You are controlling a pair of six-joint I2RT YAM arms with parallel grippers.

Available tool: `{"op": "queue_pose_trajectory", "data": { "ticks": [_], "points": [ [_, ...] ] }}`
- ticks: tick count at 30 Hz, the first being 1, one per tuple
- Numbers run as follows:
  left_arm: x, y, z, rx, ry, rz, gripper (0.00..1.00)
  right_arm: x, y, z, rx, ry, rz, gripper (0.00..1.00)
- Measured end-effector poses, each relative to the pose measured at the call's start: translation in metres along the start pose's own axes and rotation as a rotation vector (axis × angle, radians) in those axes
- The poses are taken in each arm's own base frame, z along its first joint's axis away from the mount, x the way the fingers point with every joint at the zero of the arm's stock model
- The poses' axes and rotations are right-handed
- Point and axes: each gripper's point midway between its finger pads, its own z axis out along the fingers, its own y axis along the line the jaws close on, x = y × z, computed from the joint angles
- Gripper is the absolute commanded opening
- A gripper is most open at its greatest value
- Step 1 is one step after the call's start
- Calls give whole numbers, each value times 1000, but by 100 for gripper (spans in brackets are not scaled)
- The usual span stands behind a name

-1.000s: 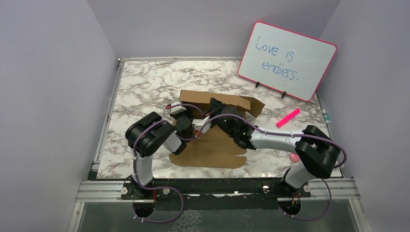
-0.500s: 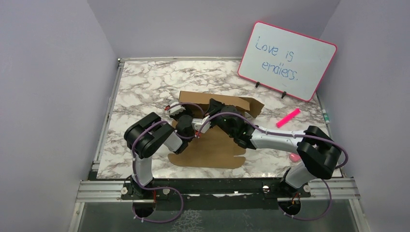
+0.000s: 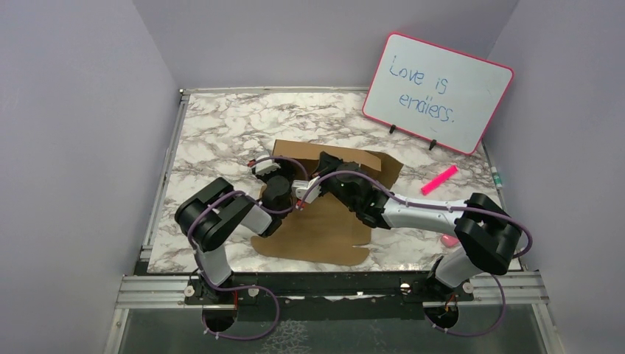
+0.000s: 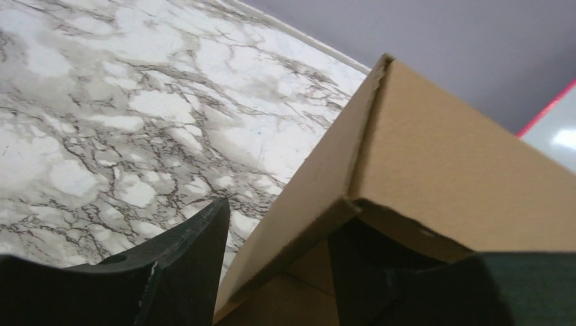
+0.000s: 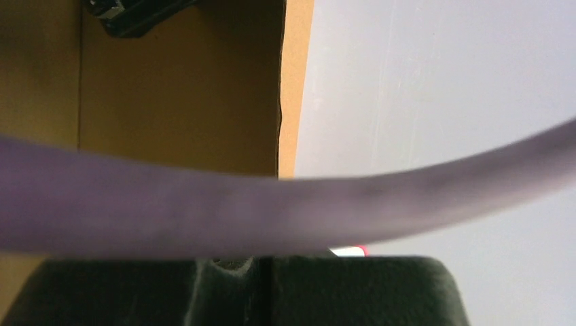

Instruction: Fold the paper box

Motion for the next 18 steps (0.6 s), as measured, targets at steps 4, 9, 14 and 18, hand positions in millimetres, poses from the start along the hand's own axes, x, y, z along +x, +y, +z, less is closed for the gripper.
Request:
{"op": "queue_pose_trajectory", "data": {
  "ticks": [4, 9, 14, 18],
  "points": [
    [-16, -11, -10, 94, 10, -7, 67, -1, 1, 0, 1, -1, 13, 1],
    [-30, -14, -28, 190, 27, -9, 76, -7, 0, -1, 7, -11, 31, 1],
    [-36, -6, -46, 242, 61, -2, 81, -10, 1, -1, 7, -17, 38, 1],
    [-47, -3, -62, 289, 90, -2, 83, -10, 0, -1, 9, -18, 42, 1]
  ]
}}
